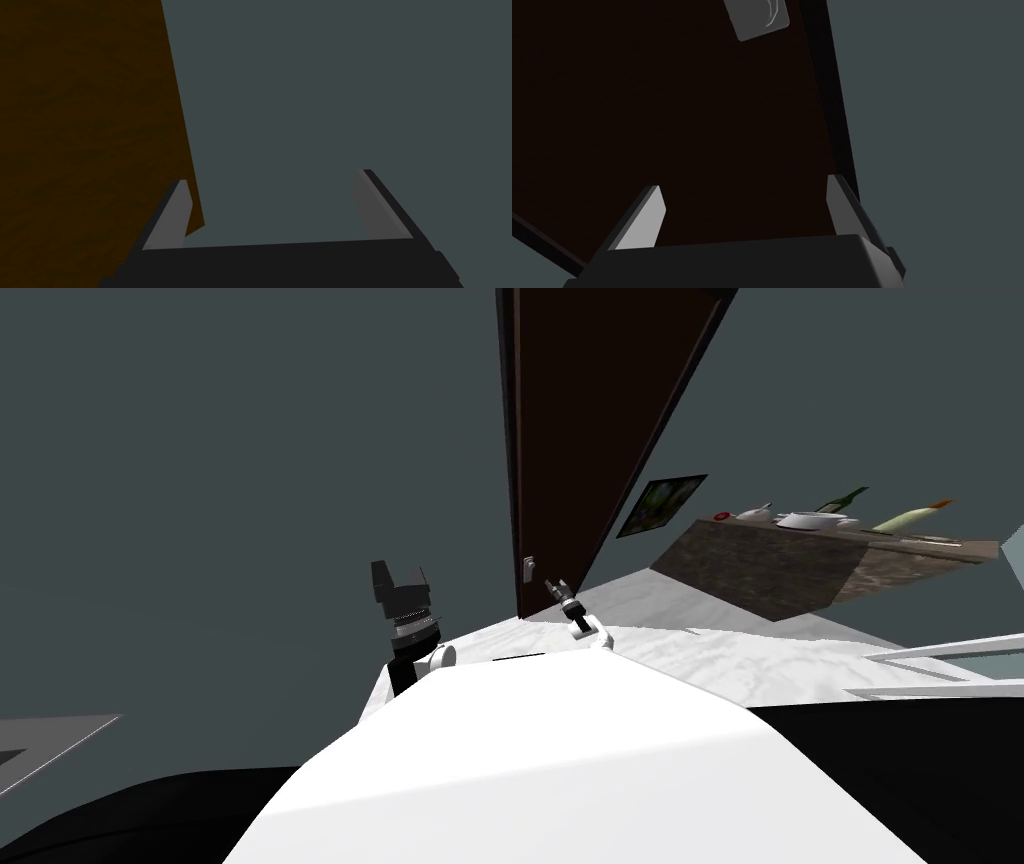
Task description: Pull the door open
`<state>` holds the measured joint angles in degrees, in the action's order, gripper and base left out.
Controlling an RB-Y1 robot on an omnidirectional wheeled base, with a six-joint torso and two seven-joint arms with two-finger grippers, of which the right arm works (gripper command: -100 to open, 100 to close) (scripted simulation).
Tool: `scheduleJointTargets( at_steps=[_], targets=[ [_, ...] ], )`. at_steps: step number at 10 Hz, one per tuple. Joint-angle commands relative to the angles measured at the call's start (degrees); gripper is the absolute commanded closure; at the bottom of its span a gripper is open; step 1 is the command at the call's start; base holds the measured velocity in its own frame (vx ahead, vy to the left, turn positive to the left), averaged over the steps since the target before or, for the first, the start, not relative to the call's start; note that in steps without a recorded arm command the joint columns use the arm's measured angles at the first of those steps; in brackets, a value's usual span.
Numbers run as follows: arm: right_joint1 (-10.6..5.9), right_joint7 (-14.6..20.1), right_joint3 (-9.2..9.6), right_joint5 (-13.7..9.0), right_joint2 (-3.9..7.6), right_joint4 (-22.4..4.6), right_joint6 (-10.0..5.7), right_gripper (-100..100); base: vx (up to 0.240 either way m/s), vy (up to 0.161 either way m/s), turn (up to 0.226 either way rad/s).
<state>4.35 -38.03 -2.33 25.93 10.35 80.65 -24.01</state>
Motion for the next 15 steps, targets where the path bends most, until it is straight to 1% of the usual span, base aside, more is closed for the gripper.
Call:
scheduleJointTargets(
  at_steps=[1, 5, 6, 7, 9, 10, 11, 12, 13, 15],
  targets=[
    [-1.06, -1.8, -0.02, 0.8, 0.32, -1.9, -0.11, -100, 0.097, 0.023, 0.069],
    [-3.37, -5.3, -0.03, 2.5, 0.92, -6.0, -0.21, -100, 0.092, 0.020, 0.049],
    [-4.29, -6.7, -0.03, 3.2, 1.16, -7.6, -0.25, -100, 0.121, 0.013, 0.062],
    [-4.74, -7.4, -0.04, 3.6, 1.27, -8.4, -0.27, -100, 0.124, 0.013, 0.059],
    [-6.13, -9.6, -0.04, 4.6, 1.63, -10.8, -0.34, -100, 0.116, 0.023, 0.059],
    [-6.54, -10.2, -0.04, 4.9, 1.73, -11.5, -0.35, -100, 0.093, 0.010, 0.036],
    [-6.24, -9.5, 0.02, 4.7, 1.76, -10.8, -0.17, -100, 0.039, 0.002, 0.007],
    [-6.48, -9.6, -0.79, 4.3, 2.47, -11.8, -0.70, -100, 0.100, 0.038, 0.111],
    [-6.54, -9.5, -1.06, 4.1, 2.71, -12.1, -0.88, -100, 0.170, 0.056, 0.075],
    [-6.81, -9.4, -2.28, 3.4, 3.78, -13.5, -1.65, -100, 0.186, 0.052, 0.091]
  ],
)
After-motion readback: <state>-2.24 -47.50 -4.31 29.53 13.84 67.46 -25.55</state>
